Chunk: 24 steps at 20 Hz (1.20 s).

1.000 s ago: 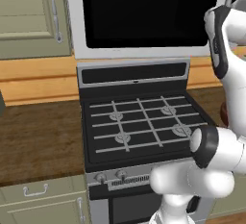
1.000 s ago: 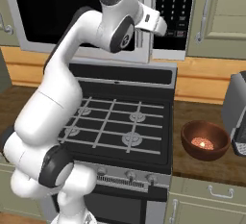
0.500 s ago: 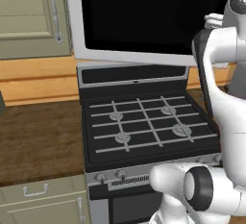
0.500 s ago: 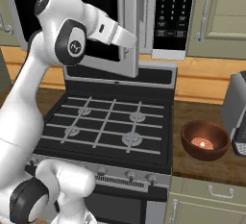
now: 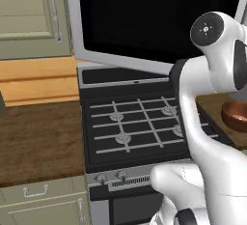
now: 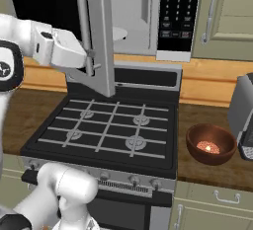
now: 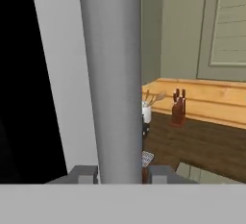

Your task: Open the microwave, place the bowl with waffle inside the microwave, then close the microwave door and turn it on.

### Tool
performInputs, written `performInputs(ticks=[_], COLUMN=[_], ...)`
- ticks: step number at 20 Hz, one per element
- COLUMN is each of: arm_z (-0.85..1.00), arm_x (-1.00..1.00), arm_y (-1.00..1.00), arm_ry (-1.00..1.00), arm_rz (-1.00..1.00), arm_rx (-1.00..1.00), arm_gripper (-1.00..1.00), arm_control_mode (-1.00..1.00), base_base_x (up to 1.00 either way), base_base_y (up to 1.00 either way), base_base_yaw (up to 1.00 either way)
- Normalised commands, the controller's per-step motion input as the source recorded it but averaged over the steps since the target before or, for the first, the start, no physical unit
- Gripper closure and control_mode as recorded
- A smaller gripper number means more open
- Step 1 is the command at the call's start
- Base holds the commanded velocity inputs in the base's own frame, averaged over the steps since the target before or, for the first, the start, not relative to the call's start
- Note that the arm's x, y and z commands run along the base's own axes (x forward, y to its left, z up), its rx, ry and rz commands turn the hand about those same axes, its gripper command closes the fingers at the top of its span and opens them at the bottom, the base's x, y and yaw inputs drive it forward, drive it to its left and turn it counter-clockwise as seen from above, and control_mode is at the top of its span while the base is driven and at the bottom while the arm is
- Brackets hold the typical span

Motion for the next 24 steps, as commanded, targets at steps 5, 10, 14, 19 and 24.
performInputs(ticks=[5,10,14,19,24], arm_z=[-0.26,-0.25,-0.29,-0.02,0.0], arm_x=[-1.0,-0.97,-0.14,0.53,0.18], arm_y=[0.98,1.0,0.97,0.35,0.15], arm_ry=[-0.26,-0.27,-0.03,0.1,0.05], arm_rz=[-0.07,-0.01,0.0,-0.01,0.0], arm_rx=[-0.23,-0.26,-0.21,-0.03,0.0], arm_gripper=[1.0,1.0,-1.0,-1.0,-1.0], arm_control_mode=[-1.0,-1.0,-1.0,-1.0,-1.0], base_base_x=[0.0,0.0,0.0,0.0,0.0], base_base_y=[0.0,0.0,0.0,0.0,0.0], base_base_yaw=[0.0,0.0,0.0,0.0,0.0])
